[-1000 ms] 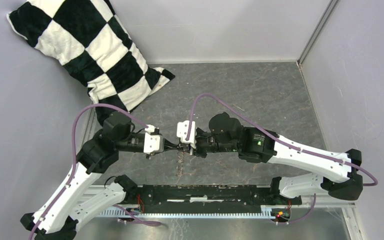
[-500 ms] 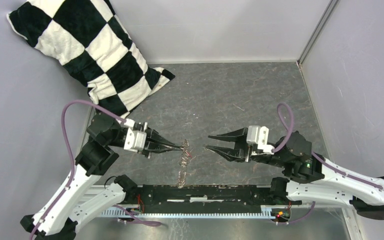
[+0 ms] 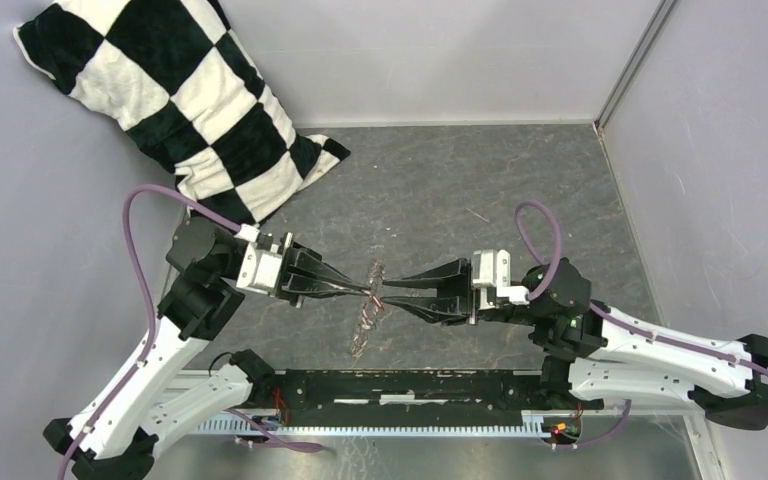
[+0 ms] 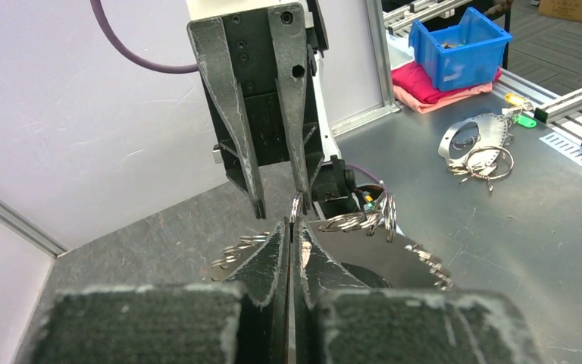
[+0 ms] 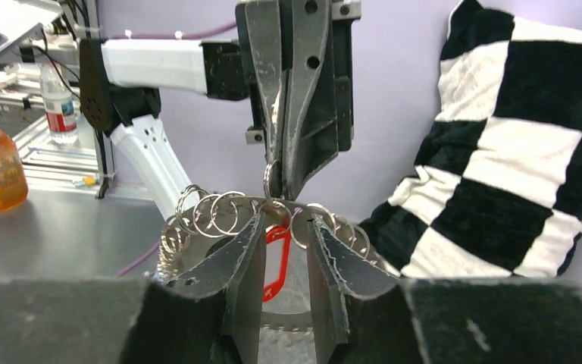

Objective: Put the keys on the keyring
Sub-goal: Adjust the keyring.

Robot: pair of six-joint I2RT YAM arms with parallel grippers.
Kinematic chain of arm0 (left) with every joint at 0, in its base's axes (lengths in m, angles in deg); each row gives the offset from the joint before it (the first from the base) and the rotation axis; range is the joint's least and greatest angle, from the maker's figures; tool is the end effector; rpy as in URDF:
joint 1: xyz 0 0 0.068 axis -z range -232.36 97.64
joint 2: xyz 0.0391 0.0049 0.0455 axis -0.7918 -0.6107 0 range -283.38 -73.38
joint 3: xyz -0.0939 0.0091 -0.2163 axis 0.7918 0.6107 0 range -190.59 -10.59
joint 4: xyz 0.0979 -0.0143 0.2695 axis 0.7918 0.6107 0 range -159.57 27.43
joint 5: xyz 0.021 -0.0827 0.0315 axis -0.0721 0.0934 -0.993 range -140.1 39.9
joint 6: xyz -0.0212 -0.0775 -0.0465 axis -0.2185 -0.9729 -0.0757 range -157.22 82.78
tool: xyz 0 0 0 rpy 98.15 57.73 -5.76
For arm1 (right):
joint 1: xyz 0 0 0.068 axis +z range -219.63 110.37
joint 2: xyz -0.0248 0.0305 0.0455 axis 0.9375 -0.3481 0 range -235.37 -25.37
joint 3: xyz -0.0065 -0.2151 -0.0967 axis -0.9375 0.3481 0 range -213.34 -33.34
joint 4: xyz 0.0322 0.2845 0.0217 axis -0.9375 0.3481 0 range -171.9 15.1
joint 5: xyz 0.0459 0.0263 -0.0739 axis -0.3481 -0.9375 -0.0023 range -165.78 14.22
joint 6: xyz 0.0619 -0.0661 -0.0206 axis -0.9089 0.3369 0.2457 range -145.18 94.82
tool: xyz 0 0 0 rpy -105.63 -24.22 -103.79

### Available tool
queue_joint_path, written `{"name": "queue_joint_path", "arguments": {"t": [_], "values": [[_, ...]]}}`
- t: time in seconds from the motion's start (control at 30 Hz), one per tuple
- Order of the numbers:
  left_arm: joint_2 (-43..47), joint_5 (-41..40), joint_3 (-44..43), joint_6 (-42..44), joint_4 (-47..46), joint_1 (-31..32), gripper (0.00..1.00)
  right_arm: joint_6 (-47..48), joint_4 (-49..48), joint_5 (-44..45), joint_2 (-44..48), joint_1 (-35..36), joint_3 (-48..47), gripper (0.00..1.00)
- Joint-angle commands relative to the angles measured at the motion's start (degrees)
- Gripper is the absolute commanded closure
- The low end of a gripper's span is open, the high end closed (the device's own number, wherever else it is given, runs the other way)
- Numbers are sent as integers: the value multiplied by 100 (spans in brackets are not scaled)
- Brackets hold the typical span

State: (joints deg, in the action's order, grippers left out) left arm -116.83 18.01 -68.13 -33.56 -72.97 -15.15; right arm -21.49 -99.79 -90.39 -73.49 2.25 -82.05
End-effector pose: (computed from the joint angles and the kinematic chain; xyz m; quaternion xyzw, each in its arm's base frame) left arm 0.1171 -0.1862 0.4248 0.5942 0.3014 -0.5099 0.5441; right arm 0.0694 0.2801 0.3934 -0.4367 0.3949 0.5128 0.6248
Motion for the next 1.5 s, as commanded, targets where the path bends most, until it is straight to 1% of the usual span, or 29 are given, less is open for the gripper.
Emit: {"name": "queue_joint_path", "arguments": {"t": [0.0,0.33,0.53,0.73,1.1,1.27,1.33,1.37,1.4,1.43,1.47], "values": [[157,-42,-12,-323,-416,11,98,-157,-754,-154,-52,1,54,69],[259,-347,118,-323,-372,13,98,-298,-1009,-295,-302,1,98,70],[275,-457,159,-322,-372,14,98,-332,-1064,-348,-337,5,107,67],[261,-569,199,-270,-347,14,98,-324,-1092,-314,-439,5,64,68],[369,-510,282,151,60,14,98,-333,-1018,-168,-490,6,-6,78],[456,-375,348,467,275,10,98,-290,-810,-112,-528,11,-93,95],[459,-290,349,718,661,14,98,-281,-697,-90,-560,9,-139,99],[458,-270,338,857,866,14,98,-245,-525,-64,-582,8,-197,99],[448,-271,286,1081,1196,14,96,-209,-326,-40,-631,11,-291,99],[425,-292,196,1470,1562,14,90,-149,-25,-13,-671,10,-401,99],[388,-364,94,1756,1966,14,79,-75,254,22,-713,11,-525,99]]}}
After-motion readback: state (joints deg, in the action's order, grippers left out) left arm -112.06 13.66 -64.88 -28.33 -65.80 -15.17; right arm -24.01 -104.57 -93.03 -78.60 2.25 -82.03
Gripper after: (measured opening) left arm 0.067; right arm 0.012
